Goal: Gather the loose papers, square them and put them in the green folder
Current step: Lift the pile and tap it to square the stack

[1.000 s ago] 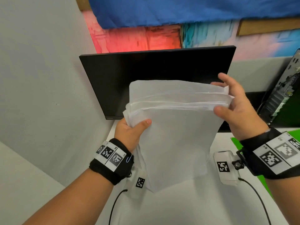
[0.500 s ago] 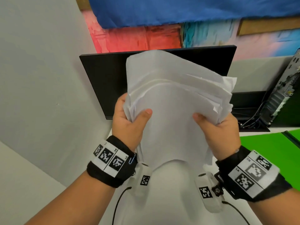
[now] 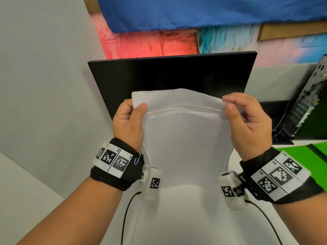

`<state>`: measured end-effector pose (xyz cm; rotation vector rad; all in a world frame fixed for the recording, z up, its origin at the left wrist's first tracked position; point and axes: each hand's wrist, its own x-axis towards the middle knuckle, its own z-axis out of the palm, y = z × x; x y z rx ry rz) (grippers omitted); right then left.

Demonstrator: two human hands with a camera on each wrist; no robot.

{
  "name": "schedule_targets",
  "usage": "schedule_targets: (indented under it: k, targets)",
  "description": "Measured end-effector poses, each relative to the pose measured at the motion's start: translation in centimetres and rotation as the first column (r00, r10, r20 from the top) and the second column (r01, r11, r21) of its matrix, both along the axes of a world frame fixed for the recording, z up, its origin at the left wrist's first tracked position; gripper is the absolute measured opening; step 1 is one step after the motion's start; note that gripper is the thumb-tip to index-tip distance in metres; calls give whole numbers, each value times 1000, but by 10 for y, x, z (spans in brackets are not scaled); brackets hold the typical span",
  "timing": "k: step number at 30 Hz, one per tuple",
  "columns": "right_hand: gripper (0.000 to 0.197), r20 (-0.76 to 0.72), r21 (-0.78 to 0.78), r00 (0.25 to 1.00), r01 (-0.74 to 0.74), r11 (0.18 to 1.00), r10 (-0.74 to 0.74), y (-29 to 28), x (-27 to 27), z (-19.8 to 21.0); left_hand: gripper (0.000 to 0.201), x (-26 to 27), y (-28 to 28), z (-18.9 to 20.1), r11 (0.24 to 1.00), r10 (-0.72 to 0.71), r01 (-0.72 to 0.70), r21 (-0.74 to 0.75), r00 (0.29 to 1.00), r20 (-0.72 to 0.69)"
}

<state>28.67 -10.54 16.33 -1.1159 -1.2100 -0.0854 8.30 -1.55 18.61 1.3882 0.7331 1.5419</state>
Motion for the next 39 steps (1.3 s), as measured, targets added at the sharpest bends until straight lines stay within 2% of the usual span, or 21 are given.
schedule_targets:
  k: [3, 8, 11, 14, 17, 19, 21, 23, 25, 27, 29, 31, 32, 34, 35, 37, 38, 39]
  targets:
    - [12, -5, -4, 1000, 11, 1000, -11, 3, 1, 1, 17, 0, 3, 1, 1000, -23, 23, -13, 1000, 20]
    - [20, -8, -35, 1000, -1, 999, 0, 3, -1, 2, 32, 1, 1, 1, 972, -220, 218, 93, 975, 19]
    - [22, 9, -16, 1000, 9, 1000, -8, 5, -1, 3, 30, 1, 0, 0, 944, -272, 279, 176, 960, -64]
    - [21, -13, -20, 1000, 2, 1000, -3, 6, 2, 2, 25, 1, -1, -1, 941, -245, 268, 207, 961, -130]
    - [20, -23, -29, 1000, 11, 1000, -11, 7, 3, 3, 34, 0, 1, -2, 931, -275, 295, 217, 954, -118]
    - [20, -39, -46, 999, -8, 999, 6, 8, 4, 5, 37, 0, 3, -2, 931, -236, 278, 235, 953, -192]
    - [19, -72, -66, 996, -48, 997, 43, 8, 3, 6, 25, 0, 5, -3, 937, -179, 249, 244, 944, -276]
    - [18, -91, -105, 994, -74, 992, 64, 8, 4, 6, 11, -1, 6, -3, 949, -108, 188, 251, 948, -300]
    - [31, -124, -149, 989, -102, 984, 83, 8, 7, 5, 7, -2, 6, -1, 968, -131, 179, 177, 959, -253]
    - [56, -201, -131, 964, -202, 971, 174, 9, 13, 1, 11, -3, 9, -2, 981, -132, 156, 118, 973, -189]
    - [81, -336, -95, 890, -359, 928, 309, 10, 20, -6, 14, -4, 12, -3, 989, -130, 135, 55, 988, -87]
    - [95, -471, -122, 800, -476, 871, 371, 9, 26, -14, 25, -4, 17, -4, 990, -140, 140, -16, 990, 2]
    - [93, -503, -168, 783, -503, 848, 365, 8, 26, -19, 27, -3, 18, -5, 989, -142, 143, -45, 990, 23]
    - [77, -480, -303, 832, -455, 837, 278, 7, 22, -27, 20, -2, 18, -8, 987, -142, 144, -75, 990, 23]
    - [61, -453, -358, 868, -385, 851, 202, 7, 17, -29, 13, -1, 17, -10, 987, -135, 136, -82, 991, 13]
    - [27, -474, -358, 877, -271, 894, 76, 9, 8, -28, 5, 1, 17, -12, 993, -95, 92, -78, 995, -33]
    - [21, -493, -338, 869, -238, 911, 44, 10, 6, -28, 15, 1, 18, -12, 994, -94, 90, -68, 994, -61]
    - [20, -497, -324, 867, -213, 922, 25, 11, 5, -25, 32, 1, 21, -14, 991, -126, 123, -53, 990, -66]
